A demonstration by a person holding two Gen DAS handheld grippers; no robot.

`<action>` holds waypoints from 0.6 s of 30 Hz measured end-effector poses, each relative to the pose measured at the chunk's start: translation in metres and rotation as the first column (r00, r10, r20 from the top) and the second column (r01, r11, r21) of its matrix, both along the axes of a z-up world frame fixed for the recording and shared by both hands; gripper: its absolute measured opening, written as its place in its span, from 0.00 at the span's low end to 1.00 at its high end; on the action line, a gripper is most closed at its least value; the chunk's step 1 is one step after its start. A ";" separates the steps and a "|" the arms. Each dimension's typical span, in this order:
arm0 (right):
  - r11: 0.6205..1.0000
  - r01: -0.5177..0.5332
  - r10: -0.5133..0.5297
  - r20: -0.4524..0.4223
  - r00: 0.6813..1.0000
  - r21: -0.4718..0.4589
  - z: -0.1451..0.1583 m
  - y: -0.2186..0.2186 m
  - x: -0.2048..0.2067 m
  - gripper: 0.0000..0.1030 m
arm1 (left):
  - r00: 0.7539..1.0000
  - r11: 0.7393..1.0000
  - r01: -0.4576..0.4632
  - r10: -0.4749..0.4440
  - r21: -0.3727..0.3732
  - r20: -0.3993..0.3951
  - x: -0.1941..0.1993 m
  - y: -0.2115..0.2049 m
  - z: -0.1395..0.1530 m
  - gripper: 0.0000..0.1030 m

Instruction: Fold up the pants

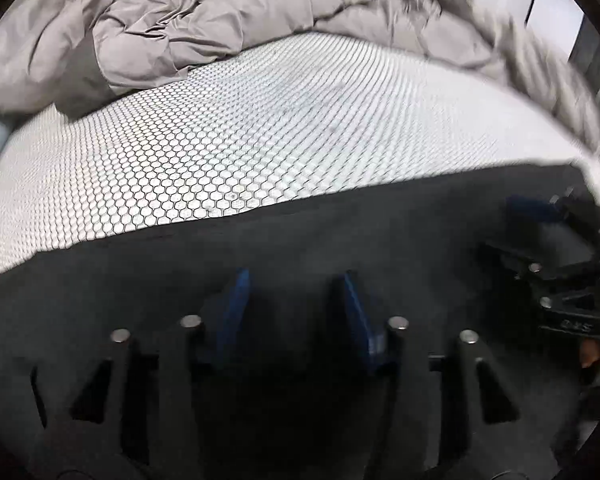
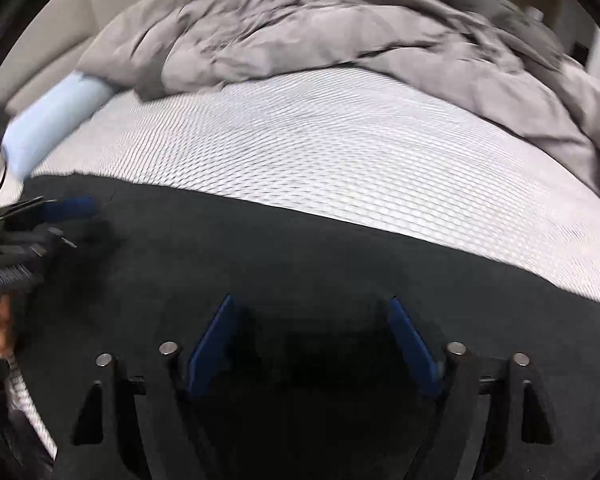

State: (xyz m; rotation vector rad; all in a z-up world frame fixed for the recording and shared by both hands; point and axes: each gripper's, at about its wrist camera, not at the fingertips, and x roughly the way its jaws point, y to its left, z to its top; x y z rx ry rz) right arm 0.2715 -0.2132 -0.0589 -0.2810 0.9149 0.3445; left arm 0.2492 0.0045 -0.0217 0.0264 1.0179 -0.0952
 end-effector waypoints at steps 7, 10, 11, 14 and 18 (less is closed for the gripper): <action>0.988 0.074 -0.067 0.054 0.996 -0.138 -0.008 -0.032 -0.004 0.69 | 0.978 0.966 -0.203 0.193 0.160 0.072 -0.042 0.100 0.002 0.39; 0.977 0.162 -0.154 0.064 0.986 -0.141 -0.006 -0.064 -0.002 0.69 | 0.939 0.938 -0.339 0.333 0.068 0.088 -0.055 0.163 0.004 0.41; 0.976 0.170 -0.163 0.061 0.985 -0.134 -0.006 -0.067 -0.001 0.69 | 0.928 0.931 -0.365 0.365 -0.013 0.078 -0.059 0.179 0.005 0.44; 0.976 0.171 -0.163 0.068 0.984 -0.134 -0.003 -0.068 -0.007 0.69 | 0.927 0.929 -0.340 0.357 -0.143 0.117 -0.067 0.193 0.018 0.42; 0.979 0.125 -0.113 0.083 0.990 -0.161 -0.001 -0.053 -0.013 0.69 | 0.918 0.931 -0.356 0.365 -0.080 0.156 -0.061 0.189 0.020 0.35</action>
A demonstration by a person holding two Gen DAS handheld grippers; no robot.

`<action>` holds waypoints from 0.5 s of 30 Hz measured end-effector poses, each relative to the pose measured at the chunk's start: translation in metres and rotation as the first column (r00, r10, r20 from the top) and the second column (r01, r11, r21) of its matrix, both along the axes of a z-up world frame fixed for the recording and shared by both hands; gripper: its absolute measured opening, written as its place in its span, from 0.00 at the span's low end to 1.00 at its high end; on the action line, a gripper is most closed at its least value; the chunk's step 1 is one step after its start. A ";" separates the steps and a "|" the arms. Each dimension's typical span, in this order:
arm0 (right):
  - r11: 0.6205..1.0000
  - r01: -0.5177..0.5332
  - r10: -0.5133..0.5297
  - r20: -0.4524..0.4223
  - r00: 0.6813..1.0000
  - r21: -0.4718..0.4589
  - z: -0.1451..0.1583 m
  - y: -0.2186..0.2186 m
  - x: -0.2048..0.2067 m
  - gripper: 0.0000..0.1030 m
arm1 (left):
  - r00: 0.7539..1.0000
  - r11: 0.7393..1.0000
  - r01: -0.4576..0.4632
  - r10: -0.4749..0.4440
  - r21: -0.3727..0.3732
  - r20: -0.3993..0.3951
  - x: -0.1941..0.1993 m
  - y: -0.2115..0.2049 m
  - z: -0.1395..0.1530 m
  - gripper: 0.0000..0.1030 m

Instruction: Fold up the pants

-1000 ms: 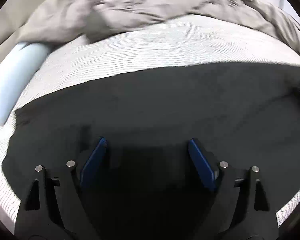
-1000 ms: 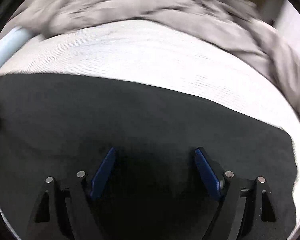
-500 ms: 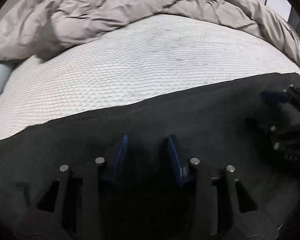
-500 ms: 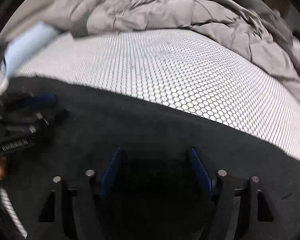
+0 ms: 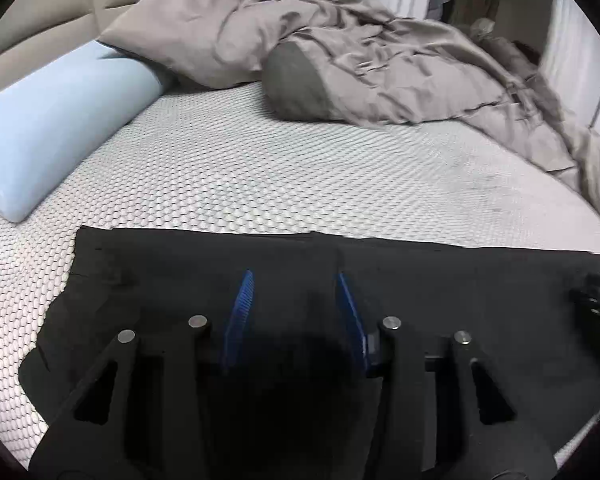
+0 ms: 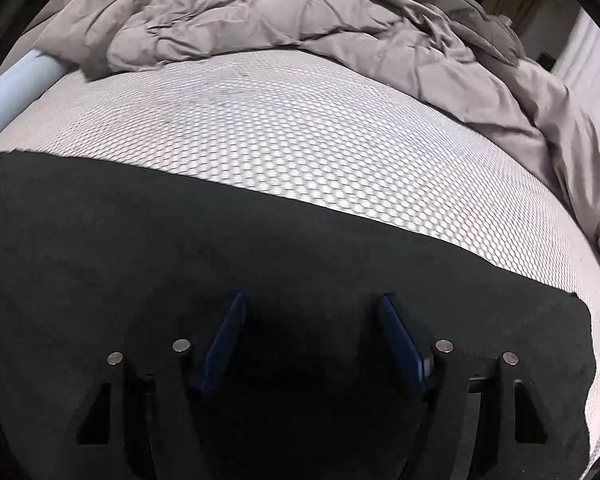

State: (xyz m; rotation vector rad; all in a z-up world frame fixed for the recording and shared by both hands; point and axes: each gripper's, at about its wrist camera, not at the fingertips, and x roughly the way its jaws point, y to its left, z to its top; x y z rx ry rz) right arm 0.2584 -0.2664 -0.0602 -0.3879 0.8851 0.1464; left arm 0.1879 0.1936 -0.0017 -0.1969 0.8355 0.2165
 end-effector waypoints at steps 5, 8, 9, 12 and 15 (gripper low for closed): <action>1.000 -0.007 0.007 -0.009 1.000 0.015 -0.001 -0.003 0.003 0.69 | 0.992 0.995 -0.097 0.097 0.002 -0.083 0.000 0.031 -0.025 0.14; 1.000 0.006 -0.006 -0.006 1.000 0.016 -0.002 -0.010 0.004 0.69 | 0.977 0.980 -0.201 0.201 0.004 -0.064 -0.022 0.055 -0.016 0.14; 1.000 0.006 -0.006 -0.004 1.000 0.017 -0.001 -0.010 0.002 0.69 | 0.973 0.974 -0.224 0.222 -0.027 -0.055 -0.031 0.060 -0.014 0.14; 0.998 -0.040 0.040 0.013 0.999 0.054 0.003 -0.008 -0.009 0.69 | 0.989 0.983 -0.149 0.148 -0.108 -0.022 -0.055 0.052 -0.008 0.14; 0.986 -0.137 0.137 0.016 0.991 0.097 0.006 0.005 -0.025 0.69 | 0.997 0.997 -0.046 0.042 -0.069 -0.066 -0.063 0.031 -0.018 0.14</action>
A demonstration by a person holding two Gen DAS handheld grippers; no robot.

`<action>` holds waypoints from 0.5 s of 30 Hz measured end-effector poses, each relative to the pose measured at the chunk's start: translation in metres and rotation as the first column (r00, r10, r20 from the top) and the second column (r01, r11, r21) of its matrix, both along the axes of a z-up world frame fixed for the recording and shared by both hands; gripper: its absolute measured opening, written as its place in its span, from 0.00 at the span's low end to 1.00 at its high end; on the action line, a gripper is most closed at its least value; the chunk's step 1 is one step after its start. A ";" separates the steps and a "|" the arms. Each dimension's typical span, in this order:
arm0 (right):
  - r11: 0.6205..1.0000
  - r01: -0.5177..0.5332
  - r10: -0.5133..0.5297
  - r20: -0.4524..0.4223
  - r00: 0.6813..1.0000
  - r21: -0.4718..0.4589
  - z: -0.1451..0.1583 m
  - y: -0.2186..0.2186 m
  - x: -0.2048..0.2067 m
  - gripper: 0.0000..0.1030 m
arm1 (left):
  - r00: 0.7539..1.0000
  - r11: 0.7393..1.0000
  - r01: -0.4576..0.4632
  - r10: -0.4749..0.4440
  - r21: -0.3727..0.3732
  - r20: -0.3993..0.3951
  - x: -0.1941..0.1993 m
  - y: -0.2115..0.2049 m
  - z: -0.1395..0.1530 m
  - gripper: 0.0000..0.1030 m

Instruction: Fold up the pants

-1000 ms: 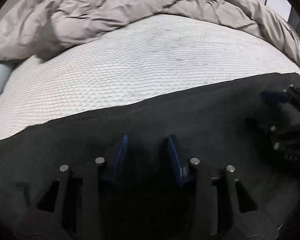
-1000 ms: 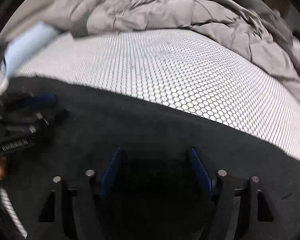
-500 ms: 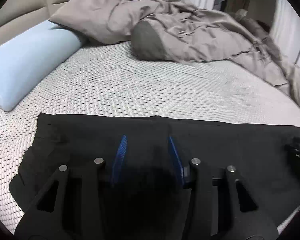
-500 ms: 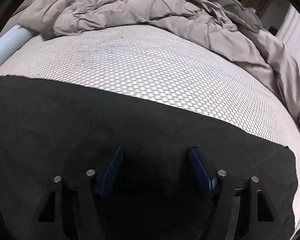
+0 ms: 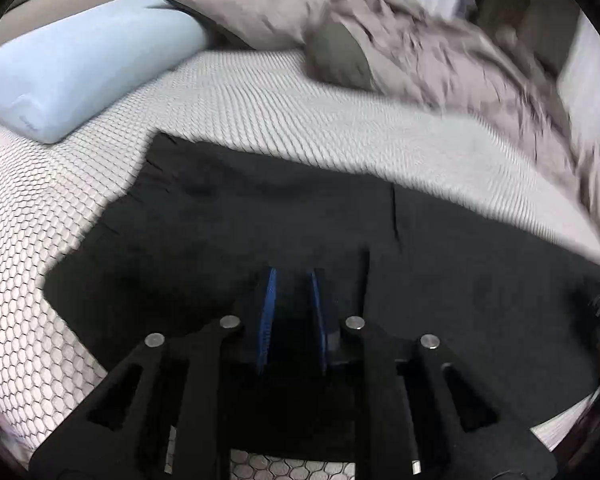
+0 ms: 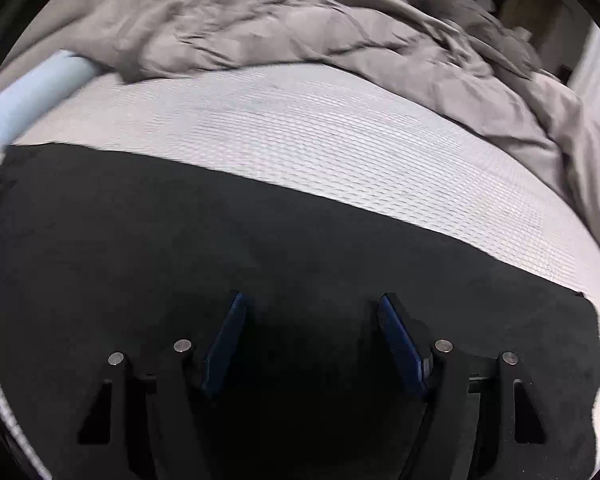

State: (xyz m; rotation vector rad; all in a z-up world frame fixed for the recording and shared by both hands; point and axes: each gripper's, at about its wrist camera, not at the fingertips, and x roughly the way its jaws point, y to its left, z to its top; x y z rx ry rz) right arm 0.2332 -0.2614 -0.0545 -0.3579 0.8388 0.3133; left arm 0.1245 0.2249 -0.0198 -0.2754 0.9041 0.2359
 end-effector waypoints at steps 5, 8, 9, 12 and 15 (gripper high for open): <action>0.993 -0.100 0.098 -0.032 0.995 -0.058 -0.014 0.018 -0.013 0.69 | 0.991 0.989 -0.127 0.130 0.073 -0.037 -0.004 0.017 0.000 0.14; 0.990 -0.058 0.058 -0.007 0.998 -0.130 -0.017 -0.003 -0.014 0.72 | 0.982 0.981 -0.183 0.185 0.061 -0.024 -0.017 0.016 0.014 0.15; 0.991 -0.030 0.030 -0.002 1.000 -0.132 -0.014 -0.014 -0.013 0.72 | 0.984 0.983 -0.177 0.178 0.057 -0.008 -0.021 0.009 0.021 0.15; 0.993 0.052 -0.051 0.016 0.999 -0.104 -0.009 -0.048 -0.017 0.72 | 0.994 0.994 -0.088 0.083 0.071 0.072 -0.029 -0.036 0.047 0.35; 0.999 0.039 -0.038 0.018 0.999 -0.033 -0.005 -0.057 -0.037 0.72 | 0.992 0.998 0.041 -0.045 0.038 0.115 -0.026 -0.097 0.053 0.62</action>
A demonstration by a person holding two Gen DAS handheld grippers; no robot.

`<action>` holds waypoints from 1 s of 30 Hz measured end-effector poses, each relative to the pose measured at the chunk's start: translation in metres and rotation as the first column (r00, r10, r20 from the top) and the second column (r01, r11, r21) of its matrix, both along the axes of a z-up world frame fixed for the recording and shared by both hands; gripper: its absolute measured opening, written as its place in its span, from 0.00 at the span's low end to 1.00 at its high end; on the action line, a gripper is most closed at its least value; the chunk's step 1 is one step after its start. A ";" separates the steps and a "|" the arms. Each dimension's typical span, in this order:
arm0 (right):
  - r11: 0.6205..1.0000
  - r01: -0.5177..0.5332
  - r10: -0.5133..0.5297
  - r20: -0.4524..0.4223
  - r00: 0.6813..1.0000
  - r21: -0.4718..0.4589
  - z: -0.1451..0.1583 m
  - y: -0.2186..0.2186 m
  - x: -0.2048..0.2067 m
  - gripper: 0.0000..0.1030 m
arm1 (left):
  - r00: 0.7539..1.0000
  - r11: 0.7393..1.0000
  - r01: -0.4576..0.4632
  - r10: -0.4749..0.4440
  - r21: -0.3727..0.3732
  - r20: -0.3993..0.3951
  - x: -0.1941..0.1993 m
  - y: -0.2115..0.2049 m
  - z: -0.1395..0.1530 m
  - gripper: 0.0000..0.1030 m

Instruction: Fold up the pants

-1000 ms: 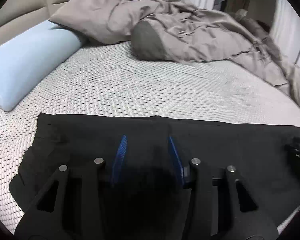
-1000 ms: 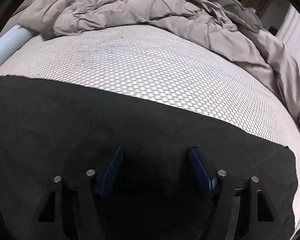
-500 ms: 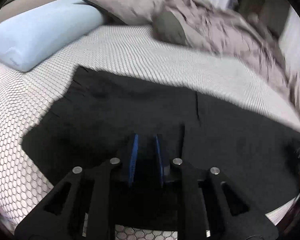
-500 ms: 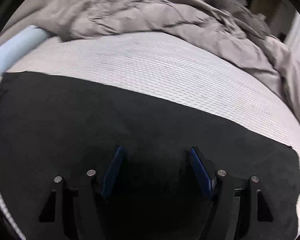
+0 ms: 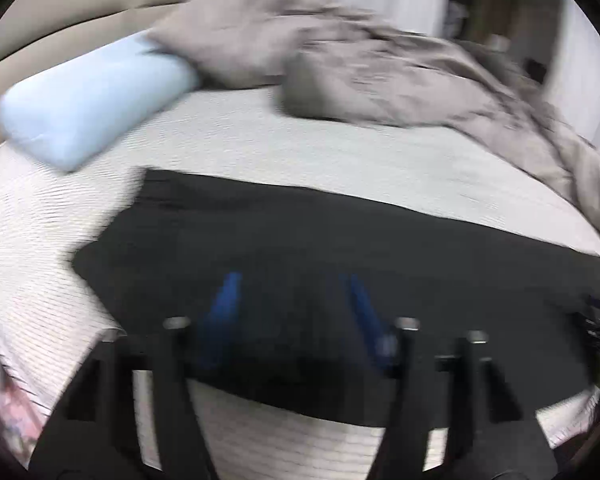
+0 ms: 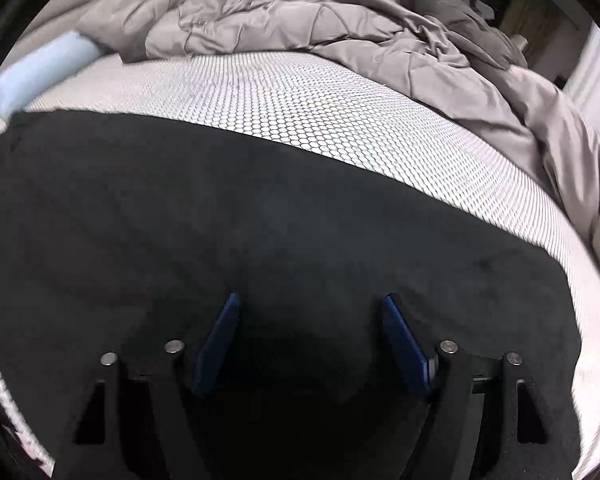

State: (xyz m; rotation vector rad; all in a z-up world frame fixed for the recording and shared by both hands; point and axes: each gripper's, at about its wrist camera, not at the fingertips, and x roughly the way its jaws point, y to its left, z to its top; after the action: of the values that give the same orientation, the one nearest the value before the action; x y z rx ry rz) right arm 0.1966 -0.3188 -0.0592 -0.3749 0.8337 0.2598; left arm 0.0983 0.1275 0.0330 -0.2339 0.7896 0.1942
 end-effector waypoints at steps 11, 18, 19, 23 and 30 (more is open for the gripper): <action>0.999 -0.044 0.044 0.041 0.998 -0.003 -0.006 -0.050 -0.069 0.72 | 0.886 0.887 0.457 -0.446 0.072 -0.128 0.028 -0.247 -0.056 0.72; 0.946 0.320 -0.325 0.105 0.940 0.058 -0.003 -0.202 -0.097 0.71 | 0.907 0.909 0.414 -0.409 0.046 -0.096 0.014 -0.243 -0.047 0.78; 0.933 0.347 -0.356 0.096 0.930 0.098 -0.002 -0.217 -0.100 0.71 | 0.904 0.904 0.425 -0.422 0.039 -0.075 0.020 -0.234 -0.043 0.77; 0.918 0.381 -0.393 0.129 0.910 0.110 0.004 -0.222 -0.107 0.72 | 0.823 0.823 0.568 -0.568 0.029 0.014 0.013 -0.274 -0.024 0.77; 0.925 0.354 -0.372 0.141 0.918 0.136 0.007 -0.211 -0.111 0.72 | 0.729 0.713 0.683 -0.679 0.155 -0.089 0.003 -0.348 -0.049 0.79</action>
State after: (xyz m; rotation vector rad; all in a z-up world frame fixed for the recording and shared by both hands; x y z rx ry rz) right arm 0.0852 -0.5297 -0.0520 -0.1317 0.7070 -0.0735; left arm 0.1013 -0.2207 -0.0158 0.2460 0.8322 -0.4428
